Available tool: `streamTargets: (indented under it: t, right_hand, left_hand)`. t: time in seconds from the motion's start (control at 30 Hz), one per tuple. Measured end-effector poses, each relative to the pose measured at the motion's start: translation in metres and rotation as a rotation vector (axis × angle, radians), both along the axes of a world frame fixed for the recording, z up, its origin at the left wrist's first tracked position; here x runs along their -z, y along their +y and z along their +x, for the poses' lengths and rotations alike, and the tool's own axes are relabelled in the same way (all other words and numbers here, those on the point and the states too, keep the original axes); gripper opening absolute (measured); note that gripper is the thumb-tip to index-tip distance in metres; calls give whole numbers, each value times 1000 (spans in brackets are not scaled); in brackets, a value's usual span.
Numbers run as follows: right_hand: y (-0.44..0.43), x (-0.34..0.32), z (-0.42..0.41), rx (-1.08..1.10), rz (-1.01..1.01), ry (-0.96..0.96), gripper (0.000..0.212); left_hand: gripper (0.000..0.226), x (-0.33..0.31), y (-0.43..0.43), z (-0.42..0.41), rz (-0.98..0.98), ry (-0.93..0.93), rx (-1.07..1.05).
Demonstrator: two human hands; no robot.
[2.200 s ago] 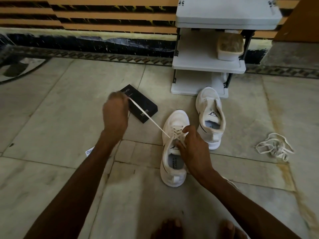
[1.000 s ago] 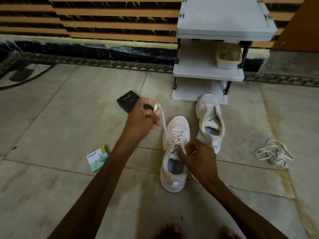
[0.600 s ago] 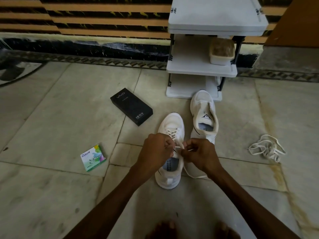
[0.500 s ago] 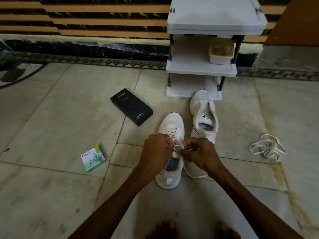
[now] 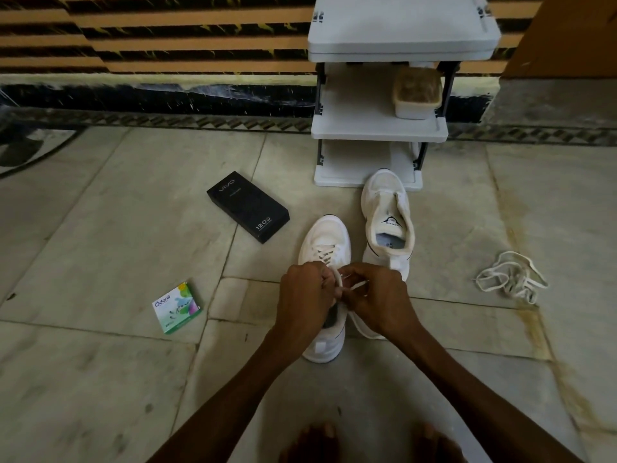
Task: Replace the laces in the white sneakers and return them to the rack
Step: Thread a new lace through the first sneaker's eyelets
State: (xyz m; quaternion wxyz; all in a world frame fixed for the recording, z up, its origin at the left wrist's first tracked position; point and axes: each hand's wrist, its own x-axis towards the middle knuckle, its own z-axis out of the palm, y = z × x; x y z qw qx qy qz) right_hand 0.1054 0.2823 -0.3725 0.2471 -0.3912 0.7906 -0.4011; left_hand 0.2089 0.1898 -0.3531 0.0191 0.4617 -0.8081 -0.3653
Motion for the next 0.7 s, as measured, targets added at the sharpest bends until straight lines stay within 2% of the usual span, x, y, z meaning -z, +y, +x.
streamTargets:
  t: [0.13,0.23,0.37,0.43,0.5,0.57,0.63,0.67,0.7]
  right_hand:
    - [-1,0,-4,14,-69,18,11]
    - [-6,1,-1,82,-98,32,12]
    - [-13,3,-8,58,-122,-28,19]
    - [-14,3,-11,62,-119,9,22]
    - [-16,-3,-11,122,-143,90,22]
    - [-18,-21,-15,227,-243,213,19]
    - [-21,-47,-22,332,-414,244,15]
    - [-22,-62,-26,387,-507,168,11]
    - [-23,-76,-30,451,-594,-16,9]
  left_hand:
    - [45,3,5,-1,88,17,-120]
    - [33,-6,4,-3,20,18,-111]
    - [34,-6,-4,-3,32,-3,-117]
    - [36,-5,-9,-3,69,-24,-99]
    - [25,-7,-10,-3,62,-15,-77]
    - [18,-10,-10,-4,7,-8,-38]
    - [16,-11,-11,-6,-36,-25,-3]
    - [18,-12,-11,-6,-51,-33,17]
    - [21,-15,-11,-6,-63,-48,51]
